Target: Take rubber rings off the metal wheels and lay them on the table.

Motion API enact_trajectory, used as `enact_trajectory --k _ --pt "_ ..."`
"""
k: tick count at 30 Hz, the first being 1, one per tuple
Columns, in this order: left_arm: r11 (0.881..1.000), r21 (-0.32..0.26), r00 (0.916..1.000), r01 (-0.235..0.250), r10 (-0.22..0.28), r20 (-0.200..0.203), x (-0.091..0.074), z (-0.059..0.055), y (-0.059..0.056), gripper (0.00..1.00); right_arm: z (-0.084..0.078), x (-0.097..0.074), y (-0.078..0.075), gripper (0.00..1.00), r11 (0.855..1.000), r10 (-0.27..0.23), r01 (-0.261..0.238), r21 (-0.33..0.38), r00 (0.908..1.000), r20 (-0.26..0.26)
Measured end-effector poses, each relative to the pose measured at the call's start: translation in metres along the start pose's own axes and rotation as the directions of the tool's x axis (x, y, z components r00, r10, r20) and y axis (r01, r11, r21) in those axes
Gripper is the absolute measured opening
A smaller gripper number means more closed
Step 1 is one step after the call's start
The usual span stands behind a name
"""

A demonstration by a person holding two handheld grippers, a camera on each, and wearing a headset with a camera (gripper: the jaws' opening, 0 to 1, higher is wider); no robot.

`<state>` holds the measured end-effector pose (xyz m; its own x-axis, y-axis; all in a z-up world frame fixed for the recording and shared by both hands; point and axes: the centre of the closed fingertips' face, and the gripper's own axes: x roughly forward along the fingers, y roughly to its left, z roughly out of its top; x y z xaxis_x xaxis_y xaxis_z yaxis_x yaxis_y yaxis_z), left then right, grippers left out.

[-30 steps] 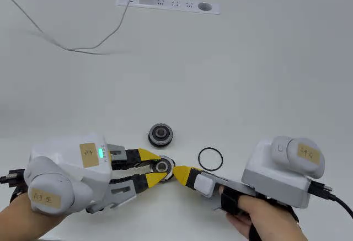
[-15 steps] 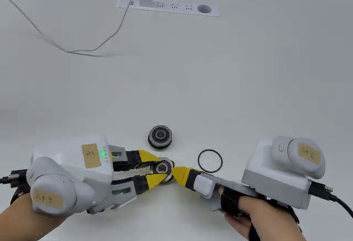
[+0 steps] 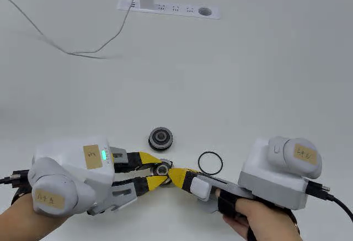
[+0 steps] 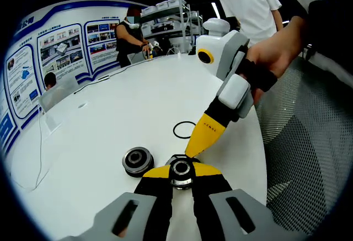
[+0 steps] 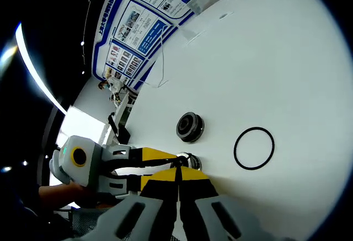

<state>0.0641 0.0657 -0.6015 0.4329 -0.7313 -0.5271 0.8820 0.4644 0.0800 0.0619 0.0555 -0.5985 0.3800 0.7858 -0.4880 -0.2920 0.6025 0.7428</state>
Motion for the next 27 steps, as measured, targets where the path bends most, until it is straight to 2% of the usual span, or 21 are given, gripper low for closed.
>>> enact_trajectory --k 5,21,26,27 --pt "1.0 0.001 1.0 -0.001 0.001 0.0 0.0 0.0 0.0 0.12 0.0 0.001 0.003 0.0 0.999 0.006 -0.006 -0.034 1.0 -0.006" --pt "1.0 0.006 1.0 -0.003 0.003 0.004 0.0 0.0 0.0 0.12 -0.002 -0.002 0.012 0.0 0.997 0.04 -0.041 -0.065 0.9991 -0.011" --pt "1.0 0.009 0.9999 -0.008 0.008 0.009 0.0 0.001 -0.001 0.12 0.0 -0.005 0.013 0.01 0.998 0.046 -0.046 -0.039 0.9989 0.0" --pt "1.0 0.012 0.9999 -0.01 0.01 0.009 0.0 0.001 -0.001 0.12 0.0 -0.005 0.013 0.01 0.999 0.051 -0.051 -0.008 0.9986 0.009"
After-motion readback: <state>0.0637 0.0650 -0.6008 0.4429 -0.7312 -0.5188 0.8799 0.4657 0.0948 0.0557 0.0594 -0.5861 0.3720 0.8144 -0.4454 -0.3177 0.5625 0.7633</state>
